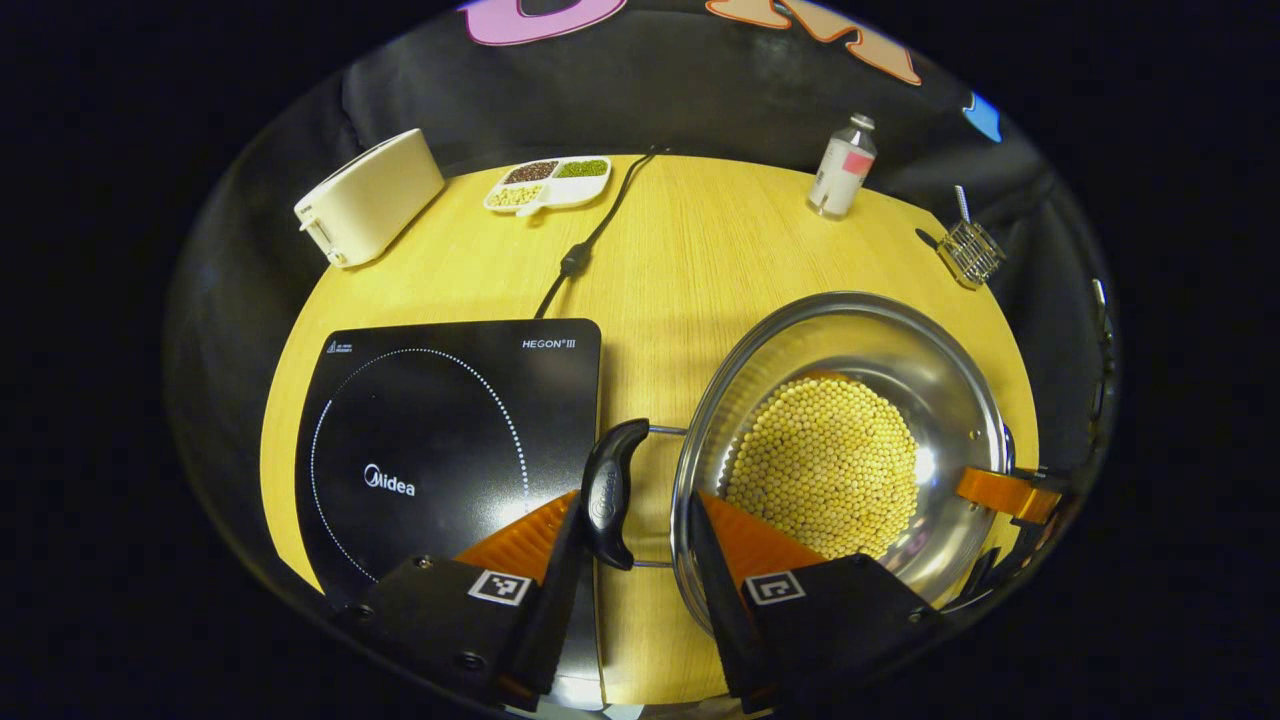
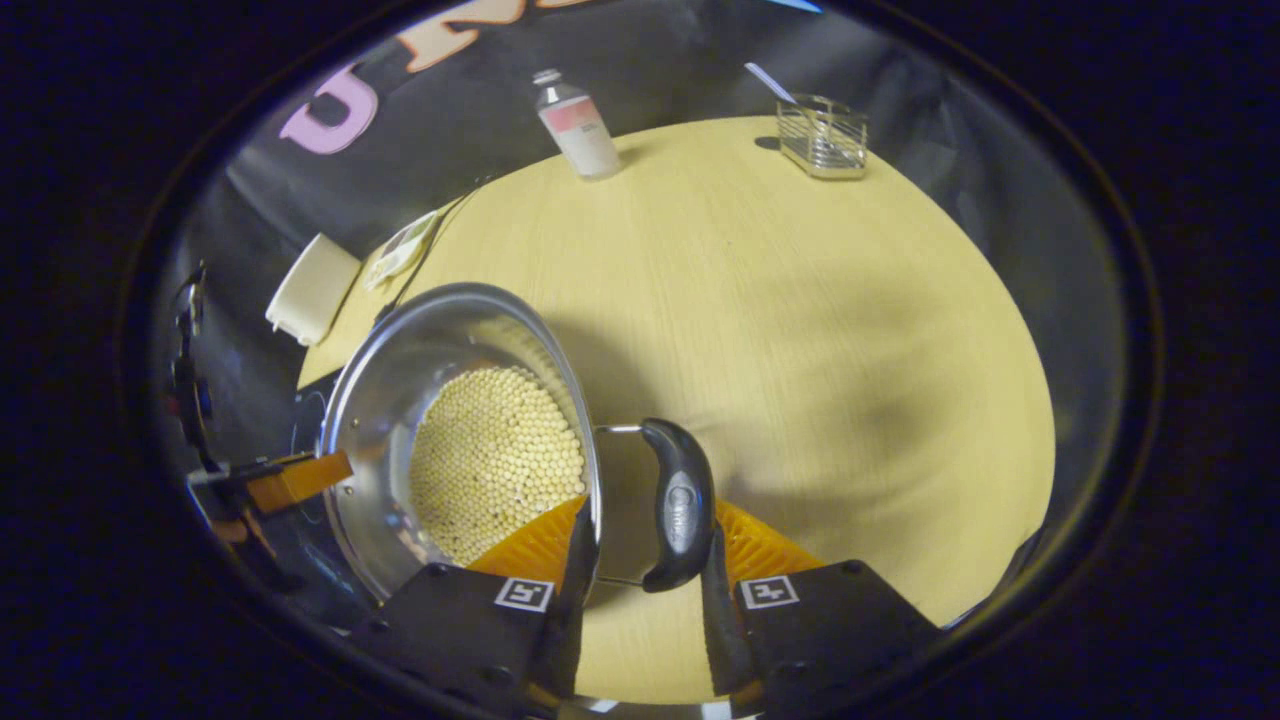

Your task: First push the handle of the pot to place it horizontally, then grasp the pot with both hands and set it on the induction cooktop.

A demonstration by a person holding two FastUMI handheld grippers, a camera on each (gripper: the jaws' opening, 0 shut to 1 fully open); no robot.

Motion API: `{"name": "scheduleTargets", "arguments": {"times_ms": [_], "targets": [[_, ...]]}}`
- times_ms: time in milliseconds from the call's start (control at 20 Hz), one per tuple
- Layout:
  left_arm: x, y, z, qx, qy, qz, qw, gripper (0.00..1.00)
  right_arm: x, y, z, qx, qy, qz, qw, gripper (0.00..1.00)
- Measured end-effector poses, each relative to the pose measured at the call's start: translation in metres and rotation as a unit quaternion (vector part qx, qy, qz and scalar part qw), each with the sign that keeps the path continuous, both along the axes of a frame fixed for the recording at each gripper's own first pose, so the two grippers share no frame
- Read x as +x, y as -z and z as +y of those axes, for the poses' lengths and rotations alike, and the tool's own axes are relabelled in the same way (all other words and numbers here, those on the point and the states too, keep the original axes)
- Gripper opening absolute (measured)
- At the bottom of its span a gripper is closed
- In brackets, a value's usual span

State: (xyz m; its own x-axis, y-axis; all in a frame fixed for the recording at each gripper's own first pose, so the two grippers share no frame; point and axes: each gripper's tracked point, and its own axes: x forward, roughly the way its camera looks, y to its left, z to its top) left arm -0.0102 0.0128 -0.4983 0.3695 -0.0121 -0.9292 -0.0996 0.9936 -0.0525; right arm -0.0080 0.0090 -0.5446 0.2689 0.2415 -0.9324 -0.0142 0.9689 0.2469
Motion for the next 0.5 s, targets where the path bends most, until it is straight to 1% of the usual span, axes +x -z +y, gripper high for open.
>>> {"name": "scheduleTargets", "arguments": {"times_ms": [150, 200, 300, 350, 400, 450, 500], "targets": [[-0.002, 0.001, -0.003, 0.003, -0.001, -0.001, 1.0, 0.63, -0.001, 0.001, -0.003, -0.003, -0.009, -0.003, 1.0, 0.48], [-0.004, 0.001, -0.004, 0.004, -0.004, 0.0, 1.0, 0.65, -0.001, -0.001, -0.005, -0.003, -0.01, -0.005, 1.0, 0.48], [-0.008, -0.001, -0.01, 0.002, -0.008, 0.001, 1.0, 0.63, 0.0, -0.002, -0.008, -0.001, -0.013, -0.009, 1.0, 0.48], [-0.01, 0.0, -0.013, 0.002, -0.011, 0.002, 1.0, 0.63, -0.001, -0.003, -0.012, -0.001, -0.014, -0.011, 1.0, 0.53], [-0.011, -0.002, -0.016, 0.002, -0.013, -0.001, 1.0, 0.63, -0.001, -0.004, -0.014, -0.002, -0.017, -0.013, 1.0, 0.53], [-0.012, -0.001, -0.018, 0.005, -0.013, -0.003, 1.0, 0.65, -0.002, -0.004, -0.017, -0.004, -0.022, -0.014, 1.0, 0.53], [-0.013, -0.003, -0.02, 0.008, -0.012, -0.006, 1.0, 0.63, -0.002, -0.005, -0.019, -0.005, -0.025, -0.017, 1.0, 0.53]]}}
